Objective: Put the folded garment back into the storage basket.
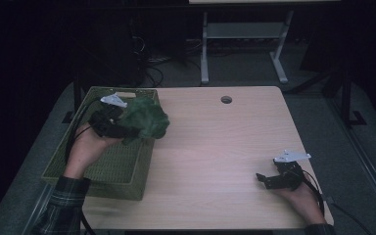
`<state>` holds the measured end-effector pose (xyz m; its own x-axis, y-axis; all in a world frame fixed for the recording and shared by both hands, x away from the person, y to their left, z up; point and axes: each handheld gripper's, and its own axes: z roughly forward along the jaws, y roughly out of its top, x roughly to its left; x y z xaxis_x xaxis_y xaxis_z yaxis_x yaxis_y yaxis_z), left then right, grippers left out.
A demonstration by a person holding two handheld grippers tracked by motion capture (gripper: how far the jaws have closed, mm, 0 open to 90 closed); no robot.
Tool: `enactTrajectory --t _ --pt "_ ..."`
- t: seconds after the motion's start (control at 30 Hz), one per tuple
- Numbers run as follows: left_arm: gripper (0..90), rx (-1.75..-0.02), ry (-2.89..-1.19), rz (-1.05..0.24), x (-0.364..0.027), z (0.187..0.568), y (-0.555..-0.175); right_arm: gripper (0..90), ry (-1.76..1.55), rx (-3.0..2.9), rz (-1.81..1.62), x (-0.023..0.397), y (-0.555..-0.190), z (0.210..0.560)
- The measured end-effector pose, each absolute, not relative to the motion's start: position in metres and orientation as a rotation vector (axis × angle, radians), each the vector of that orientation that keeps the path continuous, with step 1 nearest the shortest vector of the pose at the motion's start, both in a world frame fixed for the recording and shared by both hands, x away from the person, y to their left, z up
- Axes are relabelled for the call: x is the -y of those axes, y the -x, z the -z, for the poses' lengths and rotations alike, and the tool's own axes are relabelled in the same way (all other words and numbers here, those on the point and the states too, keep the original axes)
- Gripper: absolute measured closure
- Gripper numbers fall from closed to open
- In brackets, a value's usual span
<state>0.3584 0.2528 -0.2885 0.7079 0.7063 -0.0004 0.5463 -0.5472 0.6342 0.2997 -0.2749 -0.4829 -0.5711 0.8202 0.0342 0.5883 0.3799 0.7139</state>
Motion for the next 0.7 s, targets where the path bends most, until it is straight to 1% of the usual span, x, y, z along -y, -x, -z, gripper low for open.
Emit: enactTrajectory --t 0.07,0.1,0.27,0.37,0.6,0.7 --pt "63.2 -0.992 -2.278 -0.361 -0.266 0.290 -0.357 2.1 -1.242 -2.317 -0.988 0.275 -0.301 0.483" --pt "63.2 -1.015 -2.269 -0.369 -0.272 0.291 -0.357 1.5 -1.255 -2.320 -0.977 0.274 -0.301 0.483" --pt "63.2 -1.128 -2.236 -0.406 -0.300 0.300 -0.354 1.2 -1.259 -2.318 -0.973 0.274 -0.301 0.484" --pt "63.1 -1.176 -2.233 -0.396 -0.313 0.312 -0.355 1.2 -1.259 -2.318 -0.973 0.274 -0.301 0.484" --pt "62.4 -1.228 -2.250 -0.405 -0.327 0.344 -0.358 1.2 -1.254 -2.317 -0.973 0.274 -0.301 0.484" --pt "62.4 -1.233 -2.263 -0.388 -0.331 0.358 -0.361 1.2 -1.253 -2.318 -0.972 0.275 -0.301 0.484"
